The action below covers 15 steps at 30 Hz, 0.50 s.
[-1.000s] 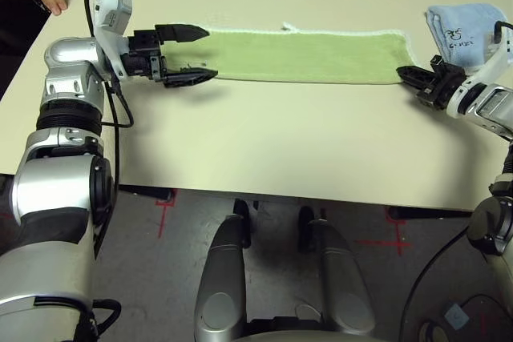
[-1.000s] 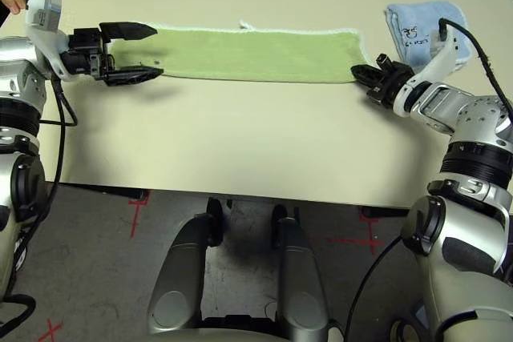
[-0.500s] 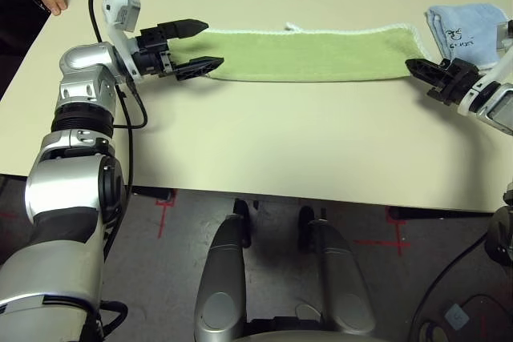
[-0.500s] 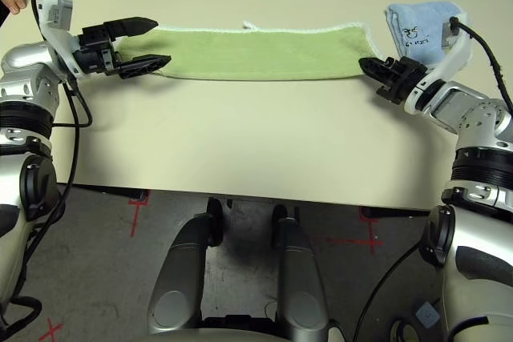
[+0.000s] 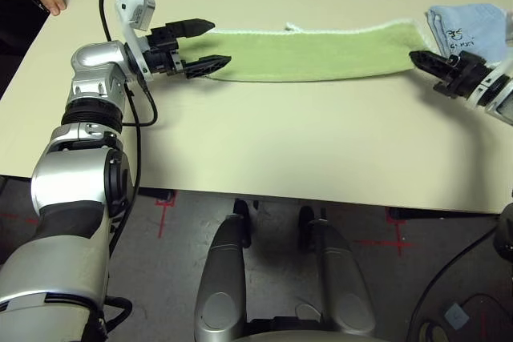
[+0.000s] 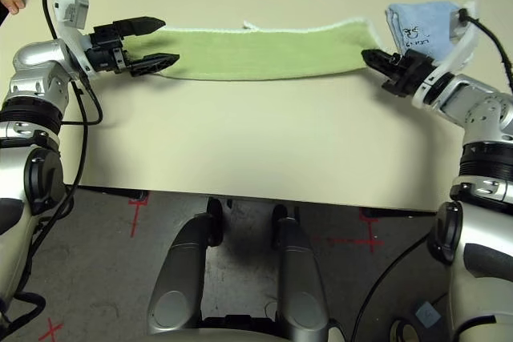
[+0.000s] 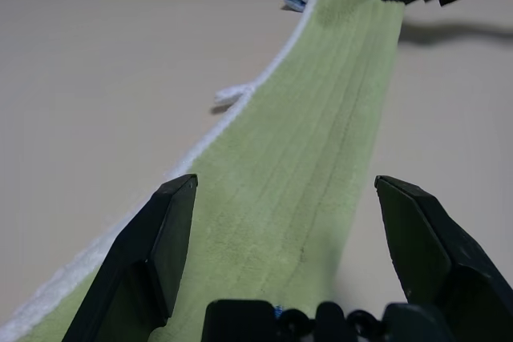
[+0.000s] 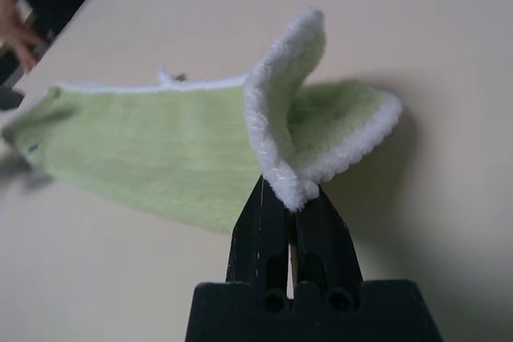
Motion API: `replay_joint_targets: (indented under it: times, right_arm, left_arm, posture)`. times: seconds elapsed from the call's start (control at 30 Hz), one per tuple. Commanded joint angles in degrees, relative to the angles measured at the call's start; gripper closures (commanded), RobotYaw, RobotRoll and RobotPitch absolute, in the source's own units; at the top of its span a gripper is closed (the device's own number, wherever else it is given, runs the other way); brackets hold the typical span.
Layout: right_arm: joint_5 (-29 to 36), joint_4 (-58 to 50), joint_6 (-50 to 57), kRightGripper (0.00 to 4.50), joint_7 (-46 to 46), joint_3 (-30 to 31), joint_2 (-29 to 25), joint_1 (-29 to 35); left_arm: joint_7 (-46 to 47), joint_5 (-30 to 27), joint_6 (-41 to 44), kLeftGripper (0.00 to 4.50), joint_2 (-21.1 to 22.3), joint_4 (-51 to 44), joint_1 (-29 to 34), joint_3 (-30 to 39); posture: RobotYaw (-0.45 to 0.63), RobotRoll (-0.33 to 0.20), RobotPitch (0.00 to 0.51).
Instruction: Fold the towel and set it aside.
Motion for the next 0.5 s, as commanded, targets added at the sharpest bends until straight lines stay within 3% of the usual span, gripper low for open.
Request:
replay_joint_targets:
  times: [0.03,0.23,0.5]
  right_arm:
    - [-0.23,-3.27,-4.51,4.46,5.07,0.86,-0.76,1.58]
    - [-1.15,-5.25,-7.20,4.46,7.91,2.69,-0.52,1.83]
    - [-3.42,-8.94,-7.79,4.46,6.50,8.00,3.58,-0.22]
  left_arm:
    - [-2.89,1.30,-0.99,0.00,0.59,0.58,-0.39,-0.57]
    - [-4.23,2.34,-2.34,0.00,0.66,0.96,-0.06,-0.56]
    - [-4.99,2.49,-2.29,0.00,0.39,0.77,-0.82,-0.34]
  posture:
    - [0.02,0.000,0.354]
    - [0.02,0.000,0.353]
    - [0.03,0.000,0.357]
